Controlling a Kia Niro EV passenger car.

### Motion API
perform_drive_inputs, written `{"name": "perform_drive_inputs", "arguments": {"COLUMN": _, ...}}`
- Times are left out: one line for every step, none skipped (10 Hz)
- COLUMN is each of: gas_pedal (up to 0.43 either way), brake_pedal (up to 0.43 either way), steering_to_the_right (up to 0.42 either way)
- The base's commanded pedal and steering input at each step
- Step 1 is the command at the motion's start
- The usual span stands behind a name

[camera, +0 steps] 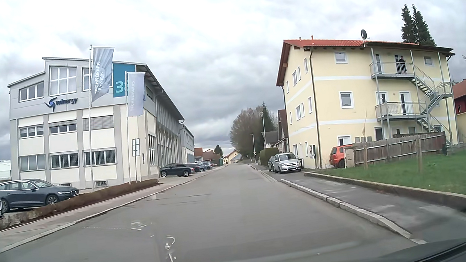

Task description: Follow the waypoints while adhering to traffic rules and regulations

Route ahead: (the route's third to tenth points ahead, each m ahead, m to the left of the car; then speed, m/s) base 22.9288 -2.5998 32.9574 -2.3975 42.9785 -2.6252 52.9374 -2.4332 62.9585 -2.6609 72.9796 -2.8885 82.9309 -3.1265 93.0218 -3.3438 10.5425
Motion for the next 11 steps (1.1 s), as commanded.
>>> {"name": "perform_drive_inputs", "arguments": {"gas_pedal": 0.087, "brake_pedal": 0.000, "steering_to_the_right": 0.006}}
{"name": "perform_drive_inputs", "arguments": {"gas_pedal": 0.087, "brake_pedal": 0.000, "steering_to_the_right": 0.005}}
{"name": "perform_drive_inputs", "arguments": {"gas_pedal": 0.087, "brake_pedal": 0.000, "steering_to_the_right": 0.005}}
{"name": "perform_drive_inputs", "arguments": {"gas_pedal": 0.087, "brake_pedal": 0.000, "steering_to_the_right": 0.006}}
{"name": "perform_drive_inputs", "arguments": {"gas_pedal": 0.087, "brake_pedal": 0.000, "steering_to_the_right": 0.005}}
{"name": "perform_drive_inputs", "arguments": {"gas_pedal": 0.087, "brake_pedal": 0.000, "steering_to_the_right": 0.006}}
{"name": "perform_drive_inputs", "arguments": {"gas_pedal": 0.087, "brake_pedal": 0.000, "steering_to_the_right": 0.005}}
{"name": "perform_drive_inputs", "arguments": {"gas_pedal": 0.087, "brake_pedal": 0.000, "steering_to_the_right": 0.005}}
{"name": "perform_drive_inputs", "arguments": {"gas_pedal": 0.087, "brake_pedal": 0.000, "steering_to_the_right": 0.006}}
{"name": "perform_drive_inputs", "arguments": {"gas_pedal": 0.087, "brake_pedal": 0.000, "steering_to_the_right": 0.005}}
{"name": "perform_drive_inputs", "arguments": {"gas_pedal": 0.087, "brake_pedal": 0.000, "steering_to_the_right": 0.005}}
